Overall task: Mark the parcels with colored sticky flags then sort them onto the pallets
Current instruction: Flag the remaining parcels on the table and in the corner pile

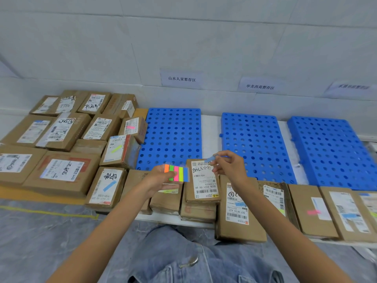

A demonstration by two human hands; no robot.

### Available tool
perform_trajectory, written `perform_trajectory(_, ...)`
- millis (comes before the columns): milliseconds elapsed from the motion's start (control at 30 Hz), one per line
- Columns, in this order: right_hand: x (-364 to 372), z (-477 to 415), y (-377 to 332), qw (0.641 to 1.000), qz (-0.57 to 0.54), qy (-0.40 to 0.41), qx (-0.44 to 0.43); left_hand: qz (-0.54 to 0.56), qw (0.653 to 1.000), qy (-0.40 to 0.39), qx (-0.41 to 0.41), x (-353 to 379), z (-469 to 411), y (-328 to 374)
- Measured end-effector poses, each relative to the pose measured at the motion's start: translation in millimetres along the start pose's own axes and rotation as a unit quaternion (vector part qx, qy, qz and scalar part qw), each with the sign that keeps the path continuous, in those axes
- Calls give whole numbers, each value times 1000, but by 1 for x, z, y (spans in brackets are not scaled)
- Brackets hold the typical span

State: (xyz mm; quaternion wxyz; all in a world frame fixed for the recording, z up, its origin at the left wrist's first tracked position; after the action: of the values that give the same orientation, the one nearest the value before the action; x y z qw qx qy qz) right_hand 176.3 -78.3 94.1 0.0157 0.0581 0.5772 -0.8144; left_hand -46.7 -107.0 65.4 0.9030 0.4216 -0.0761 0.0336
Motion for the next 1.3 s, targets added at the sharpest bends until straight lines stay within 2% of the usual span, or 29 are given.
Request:
perform_trajectory(100,1,-3,18,999,-6,-31,32,-16,996,86,-20,-26,-15,-24)
perform_trajectory(167,2,-3,32,998,9,-51,45,-61,992,110,-27,-31,-22,-37)
perform_trajectory(300,6,-6,45,991,98,-89,-2,-191,971,143,-15,-29,-37,-57)
perform_trajectory(400,11,-6,43,973,182,-123,-65,-348,921,169,37,-30,-49,-59)
perform_trajectory(467,14,-6,40,959,227,-138,-98,-463,855,209,106,-25,-43,-45)
perform_trajectory(500,15,-7,38,948,255,-146,-120,-490,829,224,148,-19,-38,-36)
perform_trajectory(533,17,-8,36,934,289,-155,-144,-481,826,230,185,-11,-37,-29)
perform_trajectory(667,23,-10,29,862,405,-178,-247,-349,902,171,189,29,-46,-20)
perform_trajectory(733,25,-10,28,828,445,-176,-292,-335,910,146,195,51,-51,-23)
perform_trajectory(833,22,-8,34,804,474,-168,-317,-334,908,150,204,64,-53,-25)
perform_trajectory(900,17,-5,40,796,489,-134,-330,-309,921,154,183,62,-57,-29)
perform_trajectory(967,6,-4,42,813,482,-66,-320,-248,947,151,140,56,-62,-34)
perform_trajectory(1033,-8,-5,46,875,427,-20,-229,-160,973,138,95,54,-63,-38)
perform_trajectory(1100,-7,-4,59,934,326,-63,-128,-99,983,131,82,56,-59,-36)
perform_trajectory(1200,11,-7,52,955,250,-96,-131,-39,980,156,119,51,-52,-16)
perform_trajectory(1300,28,-21,10,973,169,-63,-145,24,973,166,161,38,-50,26)
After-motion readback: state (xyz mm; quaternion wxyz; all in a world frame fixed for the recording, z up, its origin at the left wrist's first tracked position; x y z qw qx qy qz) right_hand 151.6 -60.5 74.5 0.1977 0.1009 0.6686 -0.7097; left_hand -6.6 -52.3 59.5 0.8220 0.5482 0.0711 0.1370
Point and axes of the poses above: each hand's wrist, its own z-axis away from the middle knuckle, its own x-axis out of the palm, y = z × x, the point moved 6 cm from there along -z, towards the middle knuckle, and after that the axes turned 7 degrees about z, right-handed, at the moved point
